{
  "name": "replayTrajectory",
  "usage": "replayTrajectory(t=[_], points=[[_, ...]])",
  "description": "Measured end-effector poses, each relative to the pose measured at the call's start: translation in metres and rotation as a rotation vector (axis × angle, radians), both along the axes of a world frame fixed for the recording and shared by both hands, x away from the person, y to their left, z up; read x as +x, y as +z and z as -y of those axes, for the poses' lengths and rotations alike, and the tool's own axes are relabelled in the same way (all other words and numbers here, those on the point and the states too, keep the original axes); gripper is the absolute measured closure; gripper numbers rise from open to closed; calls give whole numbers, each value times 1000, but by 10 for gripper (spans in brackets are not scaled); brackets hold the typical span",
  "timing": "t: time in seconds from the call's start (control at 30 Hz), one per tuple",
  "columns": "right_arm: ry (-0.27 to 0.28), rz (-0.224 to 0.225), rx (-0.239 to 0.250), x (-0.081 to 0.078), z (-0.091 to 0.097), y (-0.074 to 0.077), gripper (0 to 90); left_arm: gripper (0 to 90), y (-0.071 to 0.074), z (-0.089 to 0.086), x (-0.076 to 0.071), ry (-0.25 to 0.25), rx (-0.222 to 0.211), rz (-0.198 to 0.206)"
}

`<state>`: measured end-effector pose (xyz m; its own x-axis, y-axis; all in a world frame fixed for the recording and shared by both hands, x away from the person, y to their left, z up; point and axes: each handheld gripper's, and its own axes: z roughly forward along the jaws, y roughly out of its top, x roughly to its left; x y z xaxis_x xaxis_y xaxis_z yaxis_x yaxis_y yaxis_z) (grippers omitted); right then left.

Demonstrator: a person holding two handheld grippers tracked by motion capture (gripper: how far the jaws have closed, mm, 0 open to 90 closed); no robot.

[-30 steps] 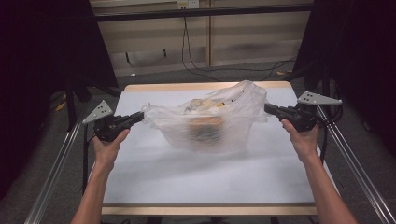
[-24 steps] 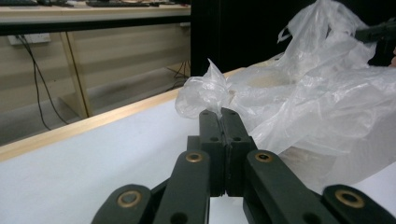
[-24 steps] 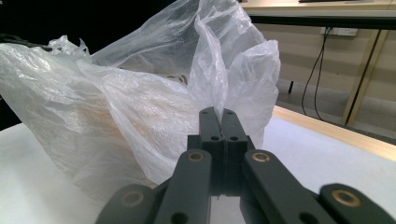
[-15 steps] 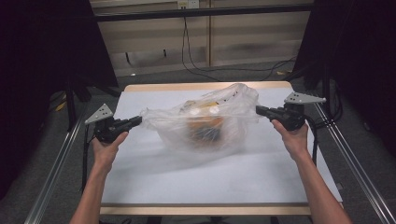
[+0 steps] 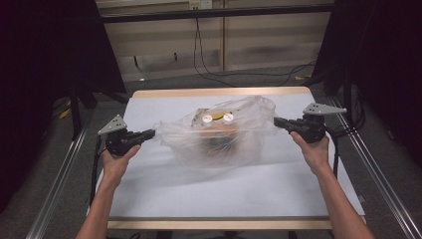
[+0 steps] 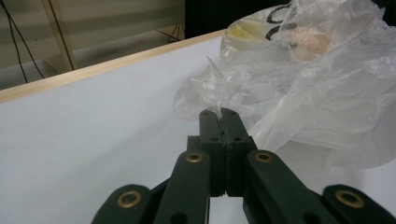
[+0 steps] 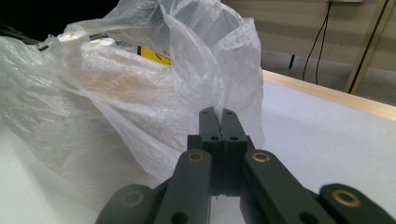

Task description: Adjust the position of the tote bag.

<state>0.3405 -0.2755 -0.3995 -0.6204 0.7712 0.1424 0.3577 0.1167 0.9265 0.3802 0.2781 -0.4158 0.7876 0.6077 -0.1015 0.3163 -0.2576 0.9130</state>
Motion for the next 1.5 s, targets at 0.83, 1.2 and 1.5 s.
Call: replayTrajectory(t=[0.83,1.2,1.5], points=[[4,-109,-117,10,-7,-33,900,898,-30,10,6,-5,153,-70],[7,-162,-187,12,-7,-47,900,898,-41,17,7,-22,240,-94],[32,-222,-265,16,-11,-64,900,899,-54,22,9,-42,311,-131]])
